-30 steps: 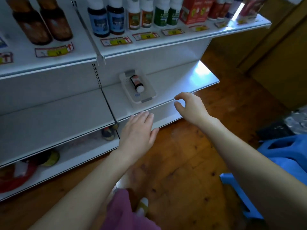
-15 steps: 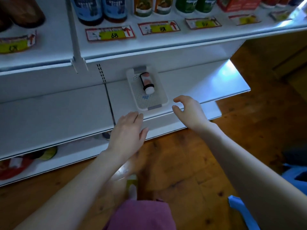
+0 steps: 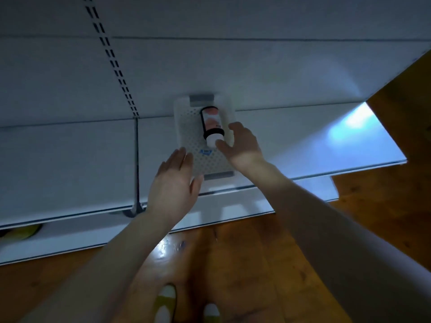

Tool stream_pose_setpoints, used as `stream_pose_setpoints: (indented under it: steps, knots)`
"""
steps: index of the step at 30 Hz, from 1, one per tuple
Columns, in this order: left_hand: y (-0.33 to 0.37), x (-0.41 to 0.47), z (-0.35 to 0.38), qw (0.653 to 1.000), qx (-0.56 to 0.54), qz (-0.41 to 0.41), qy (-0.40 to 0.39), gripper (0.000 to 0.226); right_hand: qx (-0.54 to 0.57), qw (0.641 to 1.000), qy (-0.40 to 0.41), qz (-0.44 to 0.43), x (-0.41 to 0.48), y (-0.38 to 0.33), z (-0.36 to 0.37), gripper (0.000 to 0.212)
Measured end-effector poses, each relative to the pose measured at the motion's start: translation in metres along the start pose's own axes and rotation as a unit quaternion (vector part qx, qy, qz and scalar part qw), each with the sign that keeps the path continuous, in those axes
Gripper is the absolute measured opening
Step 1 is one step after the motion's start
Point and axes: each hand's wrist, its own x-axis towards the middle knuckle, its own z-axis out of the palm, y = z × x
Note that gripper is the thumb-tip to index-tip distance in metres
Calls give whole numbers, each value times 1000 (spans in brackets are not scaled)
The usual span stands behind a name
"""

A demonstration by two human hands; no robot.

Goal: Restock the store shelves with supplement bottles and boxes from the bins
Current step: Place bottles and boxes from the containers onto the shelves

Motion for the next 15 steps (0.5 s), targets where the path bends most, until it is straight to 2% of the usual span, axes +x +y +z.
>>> stream_pose_setpoints:
  steps: [4,10,15]
  knots:
    - [-15,17,37,999,1,2,37,53,14,1000,13,-14,38,13,32,55]
    - [-37,19,74,999,-14,-7,32,60,-7,999,48,-11,79,26,62,51]
    - [-39,18,78,999,-20,-13,38,60,39,999,21,12,95,31,82,51]
